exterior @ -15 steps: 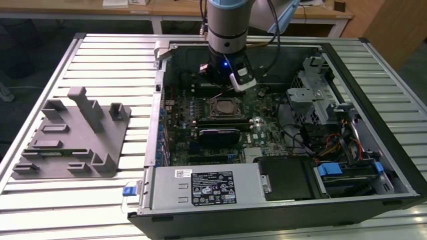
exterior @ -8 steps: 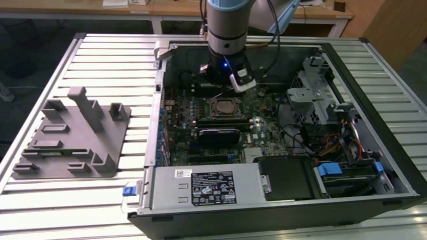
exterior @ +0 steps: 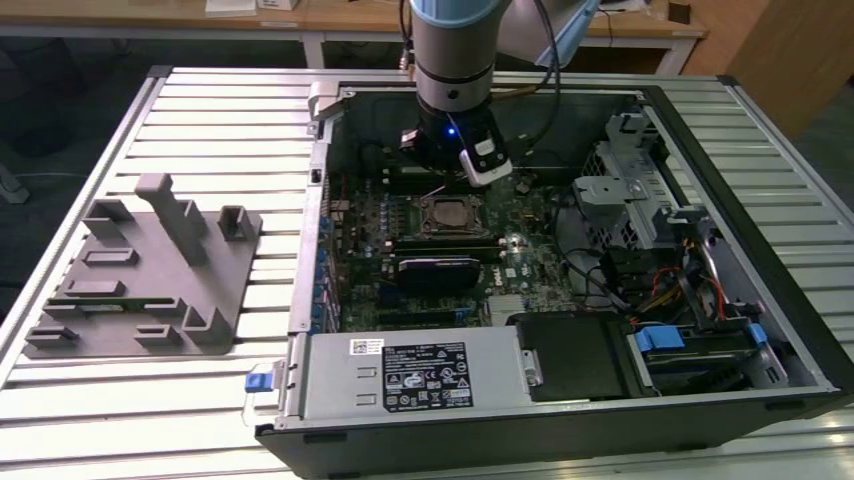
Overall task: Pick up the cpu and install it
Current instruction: 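Install the first cpu locking lever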
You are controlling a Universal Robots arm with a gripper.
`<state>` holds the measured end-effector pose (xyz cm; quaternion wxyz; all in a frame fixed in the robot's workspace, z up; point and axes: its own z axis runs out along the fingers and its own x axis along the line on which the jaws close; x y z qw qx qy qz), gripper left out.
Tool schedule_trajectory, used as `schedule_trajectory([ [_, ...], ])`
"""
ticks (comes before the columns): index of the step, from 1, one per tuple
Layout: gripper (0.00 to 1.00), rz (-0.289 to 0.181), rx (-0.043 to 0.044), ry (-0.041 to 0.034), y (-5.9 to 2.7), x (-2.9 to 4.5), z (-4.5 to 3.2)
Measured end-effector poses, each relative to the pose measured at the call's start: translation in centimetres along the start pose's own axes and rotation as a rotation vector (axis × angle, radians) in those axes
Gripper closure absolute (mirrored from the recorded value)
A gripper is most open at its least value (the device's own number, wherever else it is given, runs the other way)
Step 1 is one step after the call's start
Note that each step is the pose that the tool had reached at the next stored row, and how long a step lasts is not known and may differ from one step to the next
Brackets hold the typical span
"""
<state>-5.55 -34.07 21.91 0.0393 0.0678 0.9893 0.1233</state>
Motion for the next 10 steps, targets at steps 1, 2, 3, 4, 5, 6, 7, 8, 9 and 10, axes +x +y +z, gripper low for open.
schedule_trajectory([
  [1, 0.89, 0.000, -0.0001, 0.0000, 0.00, 0.00, 0.00],
  [2, 0.89, 0.000, -0.0002, -0.0001, 0.00, 0.00, 0.01],
  [3, 0.89, 0.000, -0.0016, 0.0001, -0.01, 0.01, 0.00],
  [4, 0.89, 0.001, -0.0071, 0.0007, -0.02, 0.01, 0.02],
  [5, 0.89, 0.001, -0.0120, 0.0008, -0.02, 0.01, 0.06],
  [6, 0.89, 0.003, -0.0160, 0.0000, -0.03, 0.01, 0.11],
  [7, 0.89, 0.005, -0.0185, -0.0014, -0.04, 0.01, 0.15],
  [8, 0.89, 0.007, -0.0195, -0.0029, -0.05, 0.01, 0.19],
  [9, 0.89, 0.010, -0.0201, -0.0041, -0.06, 0.01, 0.22],
  [10, 0.89, 0.012, -0.0209, -0.0052, -0.07, 0.01, 0.26],
])
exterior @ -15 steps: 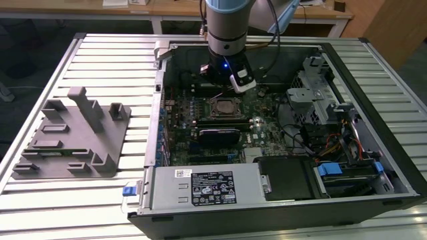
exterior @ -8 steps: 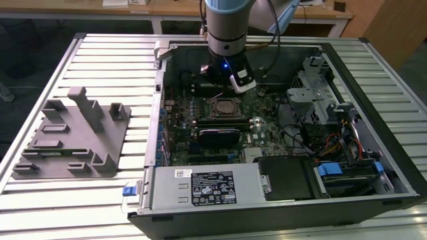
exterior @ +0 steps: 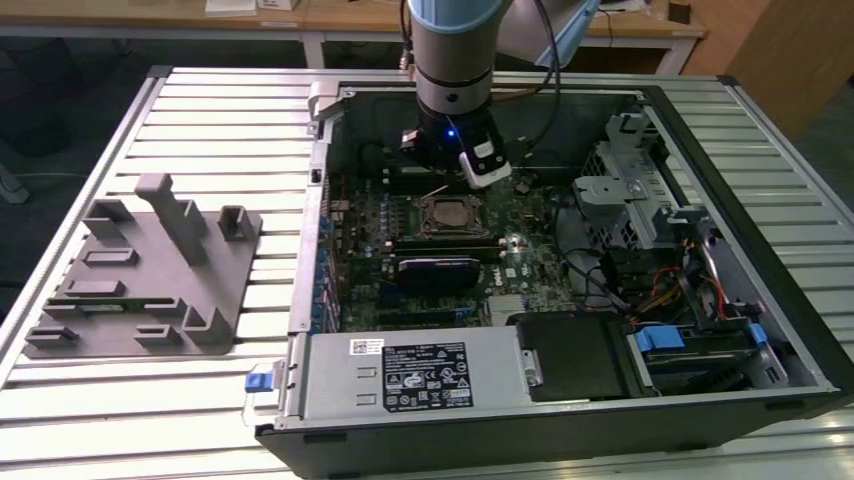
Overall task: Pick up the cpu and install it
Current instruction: 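Install the first cpu locking lever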
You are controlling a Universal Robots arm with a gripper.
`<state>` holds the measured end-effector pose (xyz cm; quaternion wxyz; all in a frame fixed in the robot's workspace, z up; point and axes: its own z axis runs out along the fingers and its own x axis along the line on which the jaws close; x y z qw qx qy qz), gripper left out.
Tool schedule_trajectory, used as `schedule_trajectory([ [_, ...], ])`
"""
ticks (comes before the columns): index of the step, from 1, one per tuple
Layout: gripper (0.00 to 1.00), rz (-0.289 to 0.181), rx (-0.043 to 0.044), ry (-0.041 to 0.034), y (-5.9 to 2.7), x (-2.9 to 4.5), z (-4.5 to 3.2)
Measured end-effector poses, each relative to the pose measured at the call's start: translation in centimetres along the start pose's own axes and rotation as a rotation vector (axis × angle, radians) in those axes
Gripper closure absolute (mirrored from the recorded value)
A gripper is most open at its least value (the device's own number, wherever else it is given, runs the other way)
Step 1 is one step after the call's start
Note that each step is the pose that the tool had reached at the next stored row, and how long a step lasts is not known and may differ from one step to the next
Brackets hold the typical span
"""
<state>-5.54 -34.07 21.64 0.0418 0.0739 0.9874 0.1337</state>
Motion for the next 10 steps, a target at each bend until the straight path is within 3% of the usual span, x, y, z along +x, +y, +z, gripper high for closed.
schedule_trajectory([
  [5, 0.89, 0.020, 0.0003, -0.0092, -0.06, 0.02, 0.21],
  [10, 0.89, 0.050, 0.0005, -0.0299, -0.09, 0.05, 0.32],
])
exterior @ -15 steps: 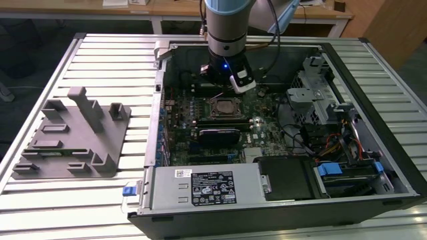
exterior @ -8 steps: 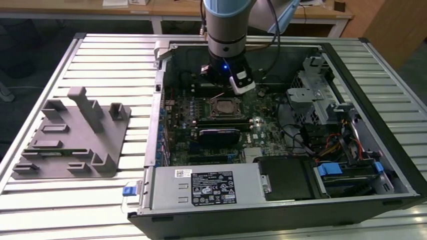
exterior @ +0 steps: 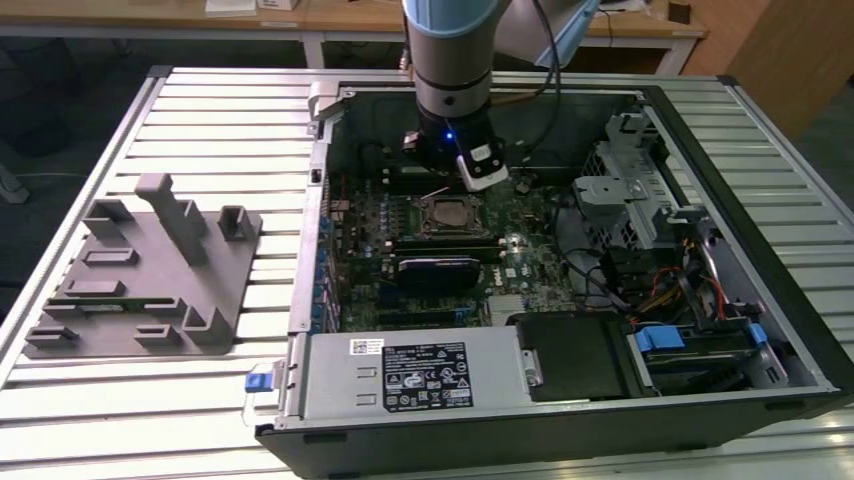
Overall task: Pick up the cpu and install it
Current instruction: 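Install the first cpu locking lever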
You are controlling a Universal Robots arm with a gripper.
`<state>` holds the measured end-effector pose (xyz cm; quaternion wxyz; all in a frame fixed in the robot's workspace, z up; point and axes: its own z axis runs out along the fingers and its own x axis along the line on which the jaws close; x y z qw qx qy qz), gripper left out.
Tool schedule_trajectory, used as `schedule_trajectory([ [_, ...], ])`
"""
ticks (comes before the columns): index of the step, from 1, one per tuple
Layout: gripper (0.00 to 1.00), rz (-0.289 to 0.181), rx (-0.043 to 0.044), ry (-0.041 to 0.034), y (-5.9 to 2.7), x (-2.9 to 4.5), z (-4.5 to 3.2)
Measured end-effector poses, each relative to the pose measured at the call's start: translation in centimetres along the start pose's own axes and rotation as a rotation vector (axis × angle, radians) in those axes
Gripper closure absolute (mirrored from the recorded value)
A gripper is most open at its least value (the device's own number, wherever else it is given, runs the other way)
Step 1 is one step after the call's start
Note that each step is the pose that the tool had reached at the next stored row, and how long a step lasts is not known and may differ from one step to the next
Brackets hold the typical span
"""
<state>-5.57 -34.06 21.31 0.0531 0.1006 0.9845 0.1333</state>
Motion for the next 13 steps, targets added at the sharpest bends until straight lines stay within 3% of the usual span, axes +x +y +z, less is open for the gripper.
schedule_trajectory([
  [5, 0.89, 0.010, 0.0008, -0.0167, 0.02, 0.21, 0.04],
  [13, 0.89, 0.009, 0.0021, -0.0196, 0.03, 0.23, 0.07],
])
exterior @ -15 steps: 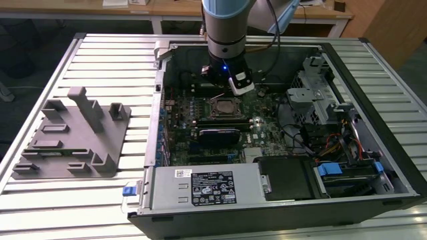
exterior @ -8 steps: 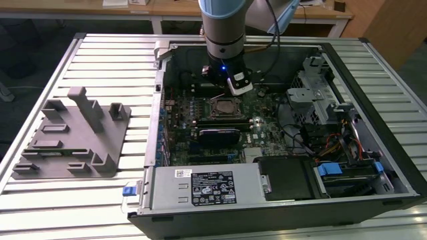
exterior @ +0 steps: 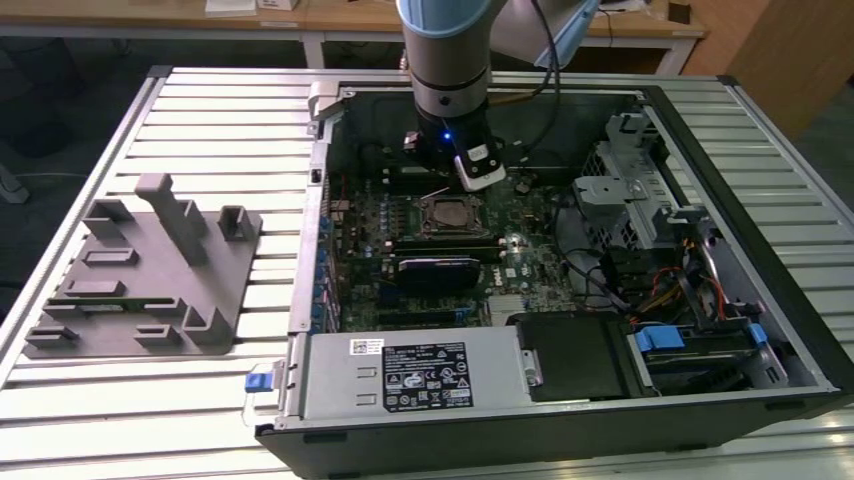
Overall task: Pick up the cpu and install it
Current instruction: 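Install the first cpu locking lever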
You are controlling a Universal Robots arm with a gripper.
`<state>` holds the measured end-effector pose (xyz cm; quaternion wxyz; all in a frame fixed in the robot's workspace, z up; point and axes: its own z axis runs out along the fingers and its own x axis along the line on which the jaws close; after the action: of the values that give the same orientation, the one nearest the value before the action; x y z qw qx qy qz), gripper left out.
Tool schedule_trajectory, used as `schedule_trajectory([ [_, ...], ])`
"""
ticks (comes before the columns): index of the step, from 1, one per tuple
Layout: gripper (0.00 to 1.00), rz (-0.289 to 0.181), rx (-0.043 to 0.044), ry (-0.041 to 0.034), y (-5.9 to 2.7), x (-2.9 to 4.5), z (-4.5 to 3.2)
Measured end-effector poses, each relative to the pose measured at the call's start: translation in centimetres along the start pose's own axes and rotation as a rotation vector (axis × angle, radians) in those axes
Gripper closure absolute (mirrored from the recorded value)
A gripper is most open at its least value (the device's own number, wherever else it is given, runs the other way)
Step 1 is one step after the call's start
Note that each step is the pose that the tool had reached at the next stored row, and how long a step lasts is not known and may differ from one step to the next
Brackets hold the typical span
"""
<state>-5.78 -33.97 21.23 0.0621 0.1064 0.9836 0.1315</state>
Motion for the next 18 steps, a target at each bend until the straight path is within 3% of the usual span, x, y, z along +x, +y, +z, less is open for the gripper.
schedule_trajectory([
  [3, 0.89, 0.000, 0.0016, -0.0006, 0.00, 0.00, 0.02],
  [6, 0.89, -0.005, 0.0307, -0.0063, 0.02, 0.01, 0.03],
  [7, 0.89, -0.005, 0.0327, -0.0070, 0.03, 0.02, 0.06],
  [13, 0.89, -0.007, 0.0316, -0.0128, 0.08, 0.15, 0.30],
  [18, 0.89, -0.009, 0.0289, -0.0240, 0.22, 0.47, 0.55],
])
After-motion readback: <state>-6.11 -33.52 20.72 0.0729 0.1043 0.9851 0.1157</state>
